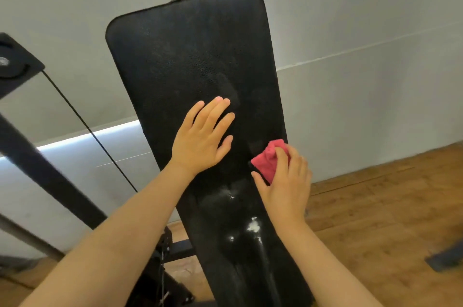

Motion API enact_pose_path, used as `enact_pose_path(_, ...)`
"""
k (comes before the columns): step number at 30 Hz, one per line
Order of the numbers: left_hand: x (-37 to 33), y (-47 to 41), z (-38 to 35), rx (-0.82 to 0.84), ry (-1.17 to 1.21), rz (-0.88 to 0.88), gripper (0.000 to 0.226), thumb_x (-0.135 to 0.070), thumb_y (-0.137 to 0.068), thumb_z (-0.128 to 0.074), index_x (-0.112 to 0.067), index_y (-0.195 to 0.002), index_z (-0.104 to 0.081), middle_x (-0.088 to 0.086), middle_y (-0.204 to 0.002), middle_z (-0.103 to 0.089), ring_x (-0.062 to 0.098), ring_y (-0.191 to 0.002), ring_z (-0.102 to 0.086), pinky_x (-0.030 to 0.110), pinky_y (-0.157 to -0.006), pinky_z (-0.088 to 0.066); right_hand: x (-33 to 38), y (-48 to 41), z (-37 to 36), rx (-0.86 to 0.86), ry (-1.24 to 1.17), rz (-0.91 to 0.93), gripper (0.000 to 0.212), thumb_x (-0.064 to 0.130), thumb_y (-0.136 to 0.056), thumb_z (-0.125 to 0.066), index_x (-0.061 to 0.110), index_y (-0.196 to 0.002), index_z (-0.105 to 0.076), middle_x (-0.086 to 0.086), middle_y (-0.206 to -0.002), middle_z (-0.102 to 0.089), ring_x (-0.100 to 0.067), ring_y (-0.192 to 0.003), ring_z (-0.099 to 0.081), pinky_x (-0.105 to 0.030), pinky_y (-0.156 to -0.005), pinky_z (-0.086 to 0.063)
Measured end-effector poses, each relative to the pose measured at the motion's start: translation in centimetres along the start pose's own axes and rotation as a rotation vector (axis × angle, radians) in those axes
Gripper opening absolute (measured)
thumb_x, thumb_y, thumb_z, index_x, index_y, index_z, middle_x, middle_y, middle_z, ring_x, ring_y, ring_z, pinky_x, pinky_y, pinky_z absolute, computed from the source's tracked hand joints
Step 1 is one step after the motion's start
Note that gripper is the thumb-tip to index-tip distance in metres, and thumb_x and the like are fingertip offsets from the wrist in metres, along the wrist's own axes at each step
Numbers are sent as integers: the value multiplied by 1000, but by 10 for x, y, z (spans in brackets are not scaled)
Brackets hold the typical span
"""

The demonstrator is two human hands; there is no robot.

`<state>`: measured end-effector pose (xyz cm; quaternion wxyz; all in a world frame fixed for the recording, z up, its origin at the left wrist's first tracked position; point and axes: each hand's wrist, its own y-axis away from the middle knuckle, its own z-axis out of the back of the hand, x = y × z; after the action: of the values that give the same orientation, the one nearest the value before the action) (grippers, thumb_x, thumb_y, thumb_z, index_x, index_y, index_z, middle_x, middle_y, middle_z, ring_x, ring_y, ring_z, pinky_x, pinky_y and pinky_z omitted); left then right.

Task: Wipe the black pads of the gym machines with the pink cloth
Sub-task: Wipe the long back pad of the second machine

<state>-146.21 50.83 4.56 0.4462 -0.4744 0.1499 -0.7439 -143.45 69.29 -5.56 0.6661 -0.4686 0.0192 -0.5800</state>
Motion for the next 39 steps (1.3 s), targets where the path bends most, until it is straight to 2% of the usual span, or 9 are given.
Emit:
enact_pose_path(5, 1, 2, -2, -24, 26, -1, 44, -35, -91, -48, -12, -128, -47, 10, -145, -33, 26, -138, -31, 42, -116, -19, -3, -13, 1, -85, -97, -38, 42, 20, -71, -82, 12, -108, -63, -10, -122, -52, -24, -110, -43, -39, -84, -50)
enact_pose_path(8, 1, 2, -3, -37, 17, -12, 45, -35, -92, -47, -11, -129, -47, 11, -146, -33, 27, -137, -31, 43, -115, -21, -7, -17, 2, -56, -195, -15, 34, 18, -74, -79, 11, -104, -64, -5, -110, -54, -17, -100, -44, -30, -71, -52)
enact_pose_path(12, 2, 1, -4, -76, 21, -20, 44, -34, -92, -49, -10, -129, -48, 13, -145, -37, 27, -137, -32, 43, -114, -22, -2, -28, 11, -94, -312, 84, 22, 23, -83, -66, 10, -101, -66, -1, -98, -60, -11, -94, -45, -12, -68, -37)
enact_pose_path(16, 1, 0, -2, -86, 34, -16, 44, -32, -91, -52, -9, -128, -49, 16, -142, -46, 27, -137, -33, 42, -115, -21, 19, -54, 13, -102, -264, 317, 26, 26, -89, -55, 11, -106, -68, -1, -102, -67, -15, -100, -51, -24, -83, -42)
enact_pose_path(23, 2, 0, 2, -103, 73, -8, 44, -30, -89, -59, -9, -127, -54, 15, -141, -49, 26, -136, -33, 41, -114, -22, 30, -58, 22, -115, -211, 431, 26, 18, -90, -56, 10, -110, -70, -3, -107, -69, -20, -105, -58, -27, -94, -39)
enact_pose_path(26, 1, -1, 2, -107, 79, 5, 43, -30, -89, -58, -9, -126, -55, 15, -141, -49, 25, -136, -33, 40, -115, -21, 28, -65, 23, -78, -203, 488, 25, 15, -89, -53, 7, -103, -71, -6, -100, -70, -23, -99, -61, -33, -92, -44)
enact_pose_path(31, 1, 0, 1, -102, 73, 4, 42, -30, -88, -59, -9, -124, -56, 15, -140, -50, 25, -136, -33, 40, -114, -21, 10, -52, 10, 26, -243, 584, 18, -3, -78, -70, 1, -96, -70, -10, -93, -69, -24, -90, -63, -34, -85, -49)
enact_pose_path(36, 1, 0, 0, -99, 63, 1, 43, -31, -89, -56, -10, -126, -51, 14, -141, -48, 26, -136, -33, 41, -114, -21, -18, -21, 1, 146, -251, 562, 26, -11, -70, -74, 3, -92, -70, -9, -89, -68, -24, -83, -63, -39, -73, -54)
enact_pose_path(39, 0, 0, 0, -104, 56, 2, 43, -32, -89, -55, -10, -127, -50, 14, -141, -47, 26, -136, -33, 40, -115, -19, -25, -14, 4, 215, -283, 516, 26, -12, -71, -74, 5, -90, -71, -5, -89, -68, -18, -85, -62, -35, -76, -53)
